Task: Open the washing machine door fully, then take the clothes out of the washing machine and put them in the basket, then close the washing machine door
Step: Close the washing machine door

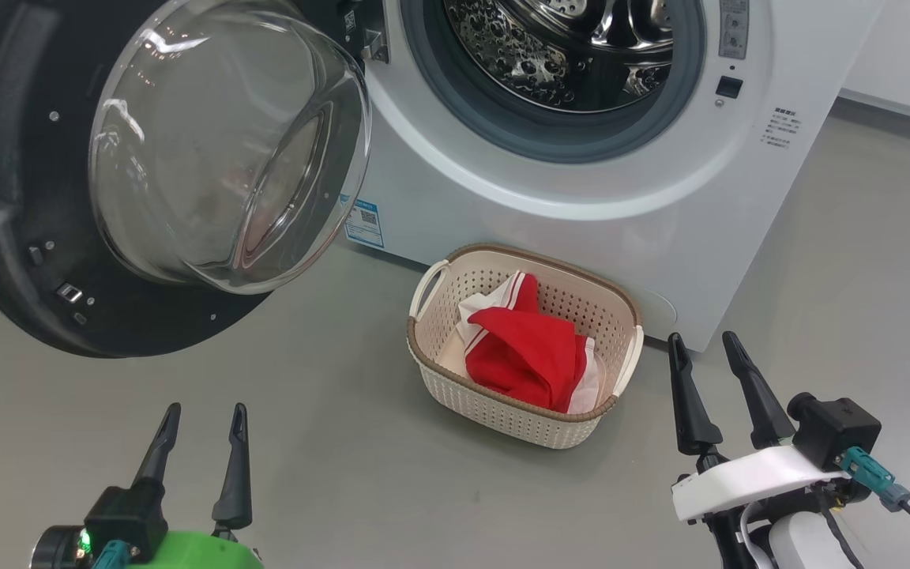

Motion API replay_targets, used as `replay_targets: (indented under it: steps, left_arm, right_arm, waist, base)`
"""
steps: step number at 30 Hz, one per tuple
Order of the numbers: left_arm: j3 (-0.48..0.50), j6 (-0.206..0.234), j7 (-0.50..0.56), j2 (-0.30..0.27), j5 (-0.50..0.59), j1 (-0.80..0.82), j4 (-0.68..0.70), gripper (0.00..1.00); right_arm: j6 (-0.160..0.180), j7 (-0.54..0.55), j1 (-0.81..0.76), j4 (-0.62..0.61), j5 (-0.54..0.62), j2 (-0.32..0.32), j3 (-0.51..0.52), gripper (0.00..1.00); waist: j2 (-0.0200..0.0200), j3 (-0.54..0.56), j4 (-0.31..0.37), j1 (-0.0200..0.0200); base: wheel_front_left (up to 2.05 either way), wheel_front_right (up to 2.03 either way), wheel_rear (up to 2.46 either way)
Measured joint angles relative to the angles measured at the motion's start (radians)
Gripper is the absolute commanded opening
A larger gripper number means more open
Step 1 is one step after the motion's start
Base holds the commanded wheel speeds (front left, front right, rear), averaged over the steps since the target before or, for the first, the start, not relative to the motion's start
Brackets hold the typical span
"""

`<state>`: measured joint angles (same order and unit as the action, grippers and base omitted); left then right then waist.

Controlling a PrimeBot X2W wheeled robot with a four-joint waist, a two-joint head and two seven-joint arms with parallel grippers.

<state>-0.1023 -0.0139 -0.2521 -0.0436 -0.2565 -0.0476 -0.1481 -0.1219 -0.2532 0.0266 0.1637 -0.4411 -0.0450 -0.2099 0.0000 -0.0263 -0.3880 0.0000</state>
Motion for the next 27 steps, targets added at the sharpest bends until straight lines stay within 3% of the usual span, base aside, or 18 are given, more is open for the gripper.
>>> replay_targets:
  steps: [27]
  left_arm:
    - [0.016, 0.002, 0.0, -0.008, 0.0, -0.038, 0.012, 1.0]
  right_arm:
    - [0.0, 0.0, -0.017, 0.005, -0.016, 0.001, -0.04, 1.0]
  waist:
    - [0.0, 0.03, -0.097, 0.0]
  base:
    - [0.0, 0.0, 0.0]
